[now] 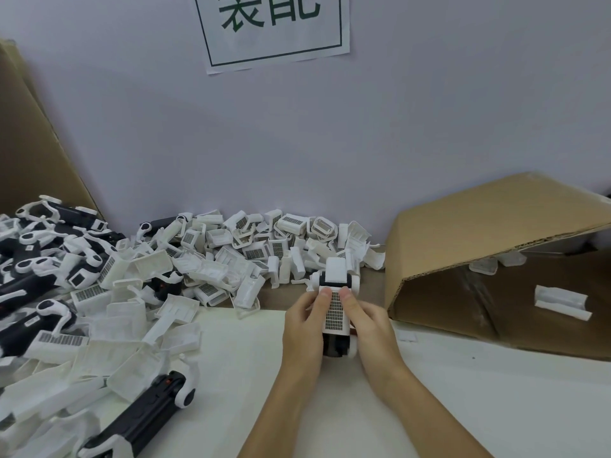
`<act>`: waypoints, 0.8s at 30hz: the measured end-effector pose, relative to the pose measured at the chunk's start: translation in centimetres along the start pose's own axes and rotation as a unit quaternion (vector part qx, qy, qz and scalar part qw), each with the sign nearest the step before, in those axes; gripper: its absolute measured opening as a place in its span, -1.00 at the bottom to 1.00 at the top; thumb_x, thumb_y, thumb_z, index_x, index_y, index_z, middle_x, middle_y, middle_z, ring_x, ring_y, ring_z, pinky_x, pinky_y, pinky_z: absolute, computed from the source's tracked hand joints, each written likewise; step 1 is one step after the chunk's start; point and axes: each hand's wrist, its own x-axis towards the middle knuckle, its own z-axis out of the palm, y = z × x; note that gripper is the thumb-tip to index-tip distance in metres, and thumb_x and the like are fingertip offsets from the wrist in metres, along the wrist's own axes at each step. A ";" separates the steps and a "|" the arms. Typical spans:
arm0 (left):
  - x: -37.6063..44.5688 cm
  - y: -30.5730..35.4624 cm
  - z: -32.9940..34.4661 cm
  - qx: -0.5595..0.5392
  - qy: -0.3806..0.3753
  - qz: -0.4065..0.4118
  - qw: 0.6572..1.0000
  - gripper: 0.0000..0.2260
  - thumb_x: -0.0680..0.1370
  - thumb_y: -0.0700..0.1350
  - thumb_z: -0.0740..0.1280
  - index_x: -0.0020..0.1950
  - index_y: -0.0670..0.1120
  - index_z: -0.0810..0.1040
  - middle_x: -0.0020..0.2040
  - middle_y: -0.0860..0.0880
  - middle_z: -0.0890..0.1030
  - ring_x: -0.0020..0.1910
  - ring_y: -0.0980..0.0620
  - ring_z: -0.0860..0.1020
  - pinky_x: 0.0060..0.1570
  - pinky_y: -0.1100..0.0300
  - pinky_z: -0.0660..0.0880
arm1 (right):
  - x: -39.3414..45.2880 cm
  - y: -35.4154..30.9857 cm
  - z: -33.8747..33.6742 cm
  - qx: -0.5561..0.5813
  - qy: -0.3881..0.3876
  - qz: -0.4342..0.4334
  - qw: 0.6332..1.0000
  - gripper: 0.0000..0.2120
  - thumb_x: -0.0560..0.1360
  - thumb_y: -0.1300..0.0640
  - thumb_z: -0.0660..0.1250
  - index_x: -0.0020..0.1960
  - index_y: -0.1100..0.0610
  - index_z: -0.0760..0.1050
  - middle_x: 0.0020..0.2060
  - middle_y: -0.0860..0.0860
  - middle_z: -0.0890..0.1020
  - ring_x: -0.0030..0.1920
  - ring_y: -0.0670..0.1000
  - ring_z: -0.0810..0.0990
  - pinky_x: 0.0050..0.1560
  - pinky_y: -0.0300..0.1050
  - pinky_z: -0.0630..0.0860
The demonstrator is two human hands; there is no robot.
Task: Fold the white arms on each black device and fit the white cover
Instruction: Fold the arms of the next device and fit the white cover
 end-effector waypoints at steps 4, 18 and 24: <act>-0.1 0.3 0.4 -0.003 0.002 -0.029 1.000 -0.72 0.63 -0.01 0.29 0.01 -0.18 0.68 -0.12 -0.13 0.72 -0.16 0.00 0.69 -0.17 0.15 0.61 | 0.0 -0.1 -0.1 0.004 0.020 0.001 1.000 -0.71 0.57 -0.02 0.31 -0.11 0.11 0.73 -0.17 0.13 0.74 -0.14 0.03 0.74 -0.27 -0.21 0.60; 0.2 0.3 -0.1 0.005 -0.016 -0.017 1.000 -0.70 0.64 0.03 0.26 -0.09 -0.08 0.71 -0.15 -0.10 0.73 -0.16 0.01 0.70 -0.18 0.17 0.62 | 0.5 0.6 -0.1 0.010 0.011 -0.017 1.000 -0.60 0.50 -0.14 0.29 -0.05 0.17 0.72 -0.12 0.17 0.73 -0.09 0.08 0.73 -0.21 -0.15 0.62; 0.2 0.1 -0.6 0.004 -0.048 -0.001 0.999 -0.80 0.65 -0.10 0.27 0.04 -0.10 0.70 -0.10 -0.11 0.73 -0.09 -0.01 0.69 -0.15 0.21 0.59 | 0.8 1.0 -0.8 -0.011 -0.013 -0.025 1.000 -0.70 0.61 0.00 0.27 0.01 0.13 0.72 -0.07 0.14 0.74 0.02 0.10 0.71 0.00 -0.04 0.63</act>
